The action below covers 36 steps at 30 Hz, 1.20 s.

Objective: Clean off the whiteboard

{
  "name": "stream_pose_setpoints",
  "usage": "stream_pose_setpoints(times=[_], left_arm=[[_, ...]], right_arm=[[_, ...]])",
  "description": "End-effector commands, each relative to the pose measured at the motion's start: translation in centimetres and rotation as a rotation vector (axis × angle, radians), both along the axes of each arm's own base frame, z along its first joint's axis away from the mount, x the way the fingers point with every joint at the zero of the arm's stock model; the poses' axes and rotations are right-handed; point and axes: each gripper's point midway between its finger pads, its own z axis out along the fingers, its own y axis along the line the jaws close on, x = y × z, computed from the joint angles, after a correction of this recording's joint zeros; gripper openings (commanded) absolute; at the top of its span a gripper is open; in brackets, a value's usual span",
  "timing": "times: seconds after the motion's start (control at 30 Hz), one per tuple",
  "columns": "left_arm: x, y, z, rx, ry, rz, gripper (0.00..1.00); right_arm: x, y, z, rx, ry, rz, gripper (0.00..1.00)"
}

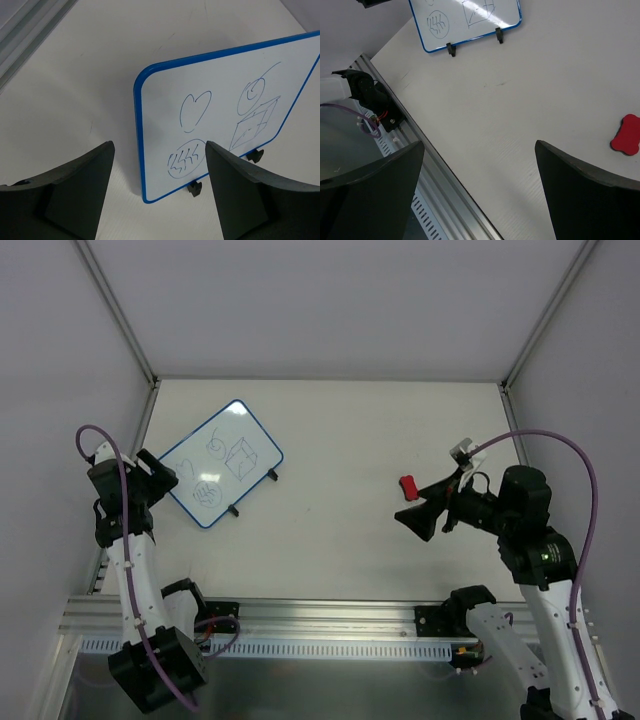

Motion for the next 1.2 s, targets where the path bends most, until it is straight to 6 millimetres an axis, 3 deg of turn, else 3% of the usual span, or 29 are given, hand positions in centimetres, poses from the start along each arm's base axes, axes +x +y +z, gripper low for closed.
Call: stream_pose_setpoints(times=[0.0,0.43,0.57,0.7,0.8,0.97,1.17], left_arm=[[1.9,-0.1,2.7,0.063,-0.115,-0.115,0.76],[2.7,1.6,1.6,0.110,-0.094,-0.156,0.74],[3.1,-0.2,0.4,0.058,-0.138,-0.246,0.67],[3.1,-0.7,-0.4,0.054,-0.158,-0.292,0.55],[2.9,-0.4,-1.7,0.035,-0.131,-0.281,0.53],[2.9,0.6,-1.1,0.058,-0.157,-0.244,0.56],[2.8,-0.4,-2.1,0.011,-0.155,-0.280,0.49]], right_arm=[[-1.0,1.1,1.2,0.017,-0.079,0.092,0.99],[-3.8,2.5,1.1,0.019,-0.121,0.222,0.99],[-4.5,2.7,0.8,0.019,-0.130,0.260,0.99],[-4.8,2.9,0.7,0.015,-0.143,0.280,0.99],[-4.9,2.8,0.5,0.012,-0.145,0.283,0.99],[-5.2,2.9,0.2,0.013,-0.147,0.295,0.99],[-5.1,2.8,-0.1,0.005,-0.152,0.295,0.99]])
